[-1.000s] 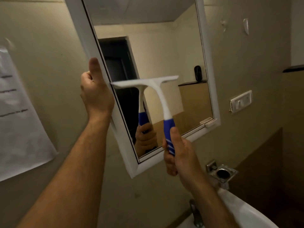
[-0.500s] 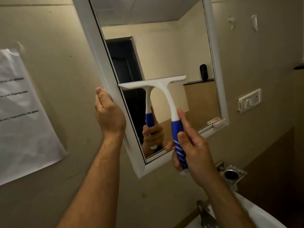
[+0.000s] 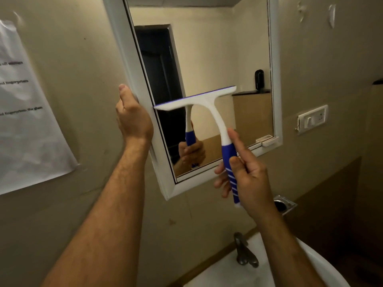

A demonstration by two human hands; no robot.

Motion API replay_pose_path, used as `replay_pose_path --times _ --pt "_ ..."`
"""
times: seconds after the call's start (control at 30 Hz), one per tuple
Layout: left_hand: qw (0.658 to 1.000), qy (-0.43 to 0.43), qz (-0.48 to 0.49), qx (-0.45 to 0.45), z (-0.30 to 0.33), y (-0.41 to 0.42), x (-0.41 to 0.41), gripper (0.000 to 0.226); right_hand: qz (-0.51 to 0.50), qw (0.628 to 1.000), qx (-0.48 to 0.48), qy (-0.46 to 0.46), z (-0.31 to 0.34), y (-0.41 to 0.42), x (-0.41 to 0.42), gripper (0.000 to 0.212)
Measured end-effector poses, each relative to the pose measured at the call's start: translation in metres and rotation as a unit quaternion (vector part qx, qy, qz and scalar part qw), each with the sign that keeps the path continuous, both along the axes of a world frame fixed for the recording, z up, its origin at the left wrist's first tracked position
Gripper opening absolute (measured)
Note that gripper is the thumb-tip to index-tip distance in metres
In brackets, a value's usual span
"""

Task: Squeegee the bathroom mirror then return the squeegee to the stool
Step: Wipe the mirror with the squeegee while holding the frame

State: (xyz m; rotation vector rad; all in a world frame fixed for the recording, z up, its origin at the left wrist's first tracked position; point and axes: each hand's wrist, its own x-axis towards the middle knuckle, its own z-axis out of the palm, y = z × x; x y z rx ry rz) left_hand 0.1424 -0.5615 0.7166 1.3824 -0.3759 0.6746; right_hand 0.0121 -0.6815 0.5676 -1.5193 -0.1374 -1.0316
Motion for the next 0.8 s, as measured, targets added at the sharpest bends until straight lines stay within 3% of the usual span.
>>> replay_pose_path --times 0.3,0.6,0.8 --pt "0.999 -0.038 0.030 0.015 -0.004 -0.001 -0.007 0.046 0.013 0.999 0.038 0.013 -0.054 0.001 -0.002 0.042" --pt "1.000 -0.024 -0.006 0.005 -0.003 0.004 -0.009 0.044 -0.029 0.999 0.007 -0.013 0.001 0.002 0.003 0.041" --pt "0.999 -0.035 -0.016 -0.017 -0.006 0.005 -0.006 0.043 -0.025 0.998 0.057 0.021 -0.045 0.018 0.004 0.038"
